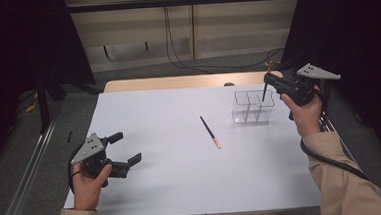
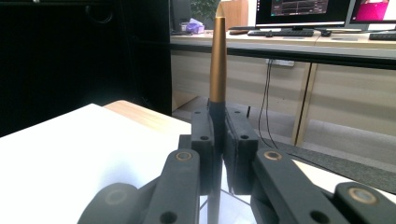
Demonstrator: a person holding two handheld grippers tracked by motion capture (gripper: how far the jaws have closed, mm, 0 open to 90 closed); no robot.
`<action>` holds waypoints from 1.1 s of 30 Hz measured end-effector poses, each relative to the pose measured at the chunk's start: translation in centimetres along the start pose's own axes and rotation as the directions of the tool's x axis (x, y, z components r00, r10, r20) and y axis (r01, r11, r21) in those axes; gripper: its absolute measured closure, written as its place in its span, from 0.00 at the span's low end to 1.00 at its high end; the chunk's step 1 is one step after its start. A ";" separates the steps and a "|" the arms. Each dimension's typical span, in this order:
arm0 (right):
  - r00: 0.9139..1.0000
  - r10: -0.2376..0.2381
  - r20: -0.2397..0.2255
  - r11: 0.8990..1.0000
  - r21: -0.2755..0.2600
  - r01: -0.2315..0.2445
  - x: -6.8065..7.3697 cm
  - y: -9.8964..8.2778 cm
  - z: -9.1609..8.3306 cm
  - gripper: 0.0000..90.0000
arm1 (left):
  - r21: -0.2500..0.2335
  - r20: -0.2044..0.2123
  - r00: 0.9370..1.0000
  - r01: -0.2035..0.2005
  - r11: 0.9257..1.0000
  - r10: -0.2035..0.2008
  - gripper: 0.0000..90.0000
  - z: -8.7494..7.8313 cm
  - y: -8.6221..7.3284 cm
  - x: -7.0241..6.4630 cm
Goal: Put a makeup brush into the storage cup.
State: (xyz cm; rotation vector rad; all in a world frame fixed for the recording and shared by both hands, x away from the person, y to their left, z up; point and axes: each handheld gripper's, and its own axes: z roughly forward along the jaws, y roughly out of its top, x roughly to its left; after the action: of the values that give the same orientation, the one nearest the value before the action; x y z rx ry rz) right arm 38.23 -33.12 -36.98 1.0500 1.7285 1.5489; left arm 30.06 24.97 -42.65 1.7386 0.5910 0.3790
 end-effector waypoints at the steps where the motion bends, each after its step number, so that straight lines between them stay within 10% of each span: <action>1: 1.000 -0.002 0.003 1.000 0.000 0.002 0.0 0.0 0.0 0.93 | 0.000 0.001 1.000 0.000 1.000 0.000 0.00 0.0 0.0 0.0; 33: 0.997 -0.032 0.071 0.999 0.031 0.030 -1.2 -2.2 0.5 0.93 | -0.006 -0.002 1.000 -0.014 1.000 0.014 0.00 -0.2 0.2 -0.1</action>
State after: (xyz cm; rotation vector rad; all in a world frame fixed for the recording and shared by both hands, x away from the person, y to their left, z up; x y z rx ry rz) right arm 38.90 -33.86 -39.32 1.0757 1.7163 1.4527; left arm 29.90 25.04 -42.38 1.7376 0.5789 0.3924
